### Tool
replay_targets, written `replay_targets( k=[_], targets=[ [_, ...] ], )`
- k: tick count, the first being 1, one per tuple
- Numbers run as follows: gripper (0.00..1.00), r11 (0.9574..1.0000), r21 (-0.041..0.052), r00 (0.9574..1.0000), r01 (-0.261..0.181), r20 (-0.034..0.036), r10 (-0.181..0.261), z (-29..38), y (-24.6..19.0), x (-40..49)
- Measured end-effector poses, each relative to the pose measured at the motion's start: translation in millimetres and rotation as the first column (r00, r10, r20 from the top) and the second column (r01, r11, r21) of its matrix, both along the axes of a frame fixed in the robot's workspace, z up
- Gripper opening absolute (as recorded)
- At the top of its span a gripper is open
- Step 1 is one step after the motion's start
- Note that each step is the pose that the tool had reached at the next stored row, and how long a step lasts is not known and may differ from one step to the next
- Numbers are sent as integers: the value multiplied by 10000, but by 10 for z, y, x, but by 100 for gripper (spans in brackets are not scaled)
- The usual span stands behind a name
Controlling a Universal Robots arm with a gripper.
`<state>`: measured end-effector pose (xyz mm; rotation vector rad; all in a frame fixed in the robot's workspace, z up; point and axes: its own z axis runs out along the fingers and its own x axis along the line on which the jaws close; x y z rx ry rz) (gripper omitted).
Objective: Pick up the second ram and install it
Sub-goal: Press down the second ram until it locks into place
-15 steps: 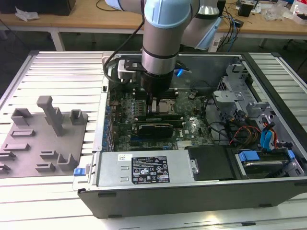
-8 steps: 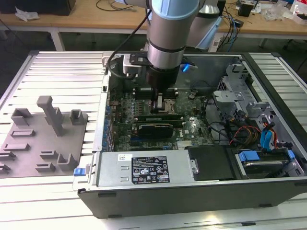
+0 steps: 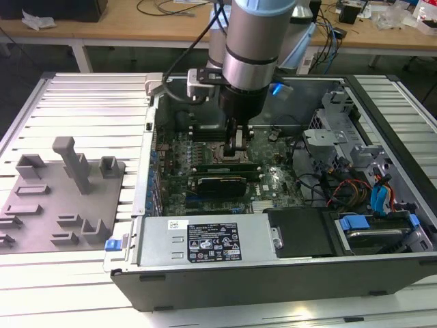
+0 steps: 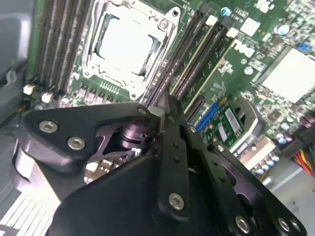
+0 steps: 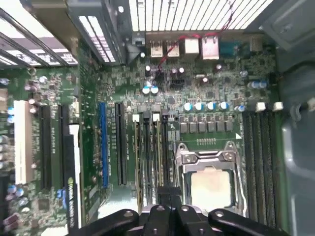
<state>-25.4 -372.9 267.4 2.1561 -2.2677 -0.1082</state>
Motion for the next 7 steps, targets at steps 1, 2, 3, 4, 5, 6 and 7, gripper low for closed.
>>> replay_targets(
  k=[1,2,3,4,5,6,7],
  targets=[
    [11,10000,1,10000,0,0,0,79,0,0],
    [11,10000,0,10000,0,0,0,142,0,-1],
    [11,10000,13,10000,2,7,-2,159,0,-3],
    [11,10000,14,10000,1,6,-1,159,0,-3],
    [11,10000,14,10000,0,5,0,159,0,-3],
    [11,10000,14,10000,0,6,0,159,0,-3],
    [11,10000,15,10000,1,6,-1,160,0,-3]
  ],
)
